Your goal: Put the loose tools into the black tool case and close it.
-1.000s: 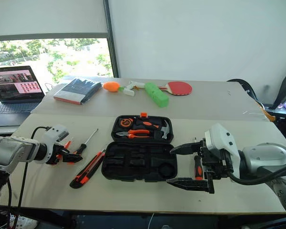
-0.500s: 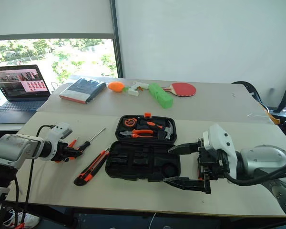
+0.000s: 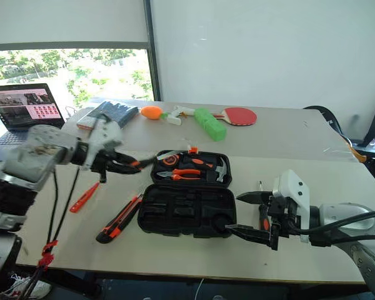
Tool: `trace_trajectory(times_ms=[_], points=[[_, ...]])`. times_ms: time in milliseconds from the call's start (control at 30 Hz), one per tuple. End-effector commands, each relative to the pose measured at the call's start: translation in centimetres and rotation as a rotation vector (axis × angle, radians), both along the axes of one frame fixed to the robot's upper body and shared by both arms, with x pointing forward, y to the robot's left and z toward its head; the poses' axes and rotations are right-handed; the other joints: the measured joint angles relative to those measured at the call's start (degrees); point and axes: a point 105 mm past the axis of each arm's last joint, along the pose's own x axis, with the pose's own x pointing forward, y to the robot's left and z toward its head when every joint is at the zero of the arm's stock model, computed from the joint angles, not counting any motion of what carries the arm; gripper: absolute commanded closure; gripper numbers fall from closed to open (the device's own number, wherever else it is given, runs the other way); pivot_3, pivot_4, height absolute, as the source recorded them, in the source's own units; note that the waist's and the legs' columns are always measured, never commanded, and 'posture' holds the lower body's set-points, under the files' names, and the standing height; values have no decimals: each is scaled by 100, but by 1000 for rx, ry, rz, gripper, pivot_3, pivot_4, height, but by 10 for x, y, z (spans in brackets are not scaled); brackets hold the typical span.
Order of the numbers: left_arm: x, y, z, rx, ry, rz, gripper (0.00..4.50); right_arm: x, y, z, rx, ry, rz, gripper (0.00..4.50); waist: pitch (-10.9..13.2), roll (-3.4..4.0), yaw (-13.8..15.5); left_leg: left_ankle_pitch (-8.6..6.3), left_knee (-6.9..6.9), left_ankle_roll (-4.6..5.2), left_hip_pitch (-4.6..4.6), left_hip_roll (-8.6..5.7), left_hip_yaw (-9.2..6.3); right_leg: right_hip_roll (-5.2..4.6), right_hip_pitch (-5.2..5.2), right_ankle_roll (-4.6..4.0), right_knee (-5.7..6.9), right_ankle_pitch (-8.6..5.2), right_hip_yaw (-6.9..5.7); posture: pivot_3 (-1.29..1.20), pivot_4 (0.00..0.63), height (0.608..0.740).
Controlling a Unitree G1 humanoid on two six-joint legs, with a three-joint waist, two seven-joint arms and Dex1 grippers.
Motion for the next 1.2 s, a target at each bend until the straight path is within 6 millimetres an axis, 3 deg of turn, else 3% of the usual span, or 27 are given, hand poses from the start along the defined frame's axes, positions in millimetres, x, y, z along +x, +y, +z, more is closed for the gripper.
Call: trace_trajectory(times_ms=[33,267,400,700,733,1000,1033,1100,1200], points=[[6,-17,-8,88,-48,-100,3642,0,-3,9,-7,-74,-31,0,1,0,-3,0,3,0,-4,-4,-6,0,-1,1,2,0,1,0,150,736],[19,-40,-30,130,-53,-155,3642,-6,-7,9,-10,-79,-78,0,1,0,-8,-7,50,13,-43,-9,-52,2,-2,12,8,-2,-12,0,150,736],[28,-46,-33,132,-64,-134,3642,-8,-9,10,1,-84,-103,0,1,0,-3,-8,59,15,-51,-16,-63,2,2,17,9,-1,-12,0,150,736],[29,-56,-35,107,-42,-166,3642,-10,-9,10,-3,-92,-121,0,1,0,-4,-9,60,17,-56,-20,-75,2,2,21,9,-2,-12,0,150,736],[28,-58,-33,94,-36,-173,2837,-10,-9,11,-4,-92,-123,0,1,0,-4,-9,60,17,-56,-20,-75,2,2,21,9,-2,-11,0,150,736],[22,-64,-4,21,-51,-216,221,-9,-9,11,2,-92,-124,0,1,0,-5,-9,61,17,-57,-20,-77,2,3,22,9,-3,-12,0,150,736],[20,-65,-2,20,-51,-225,518,-9,-9,11,3,-92,-123,0,1,0,-5,-9,61,17,-57,-20,-77,2,3,22,9,-3,-12,0,150,736],[18,-66,0,20,-54,-243,658,-8,-9,11,6,-94,-122,0,1,0,-5,-9,61,17,-57,-20,-77,2,3,22,9,-3,-12,0,150,736],[15,-68,0,21,-53,-261,1731,-8,-8,11,10,-95,-121,0,1,0,-5,-9,61,17,-57,-20,-77,2,3,22,10,-3,-12,0,150,736]])
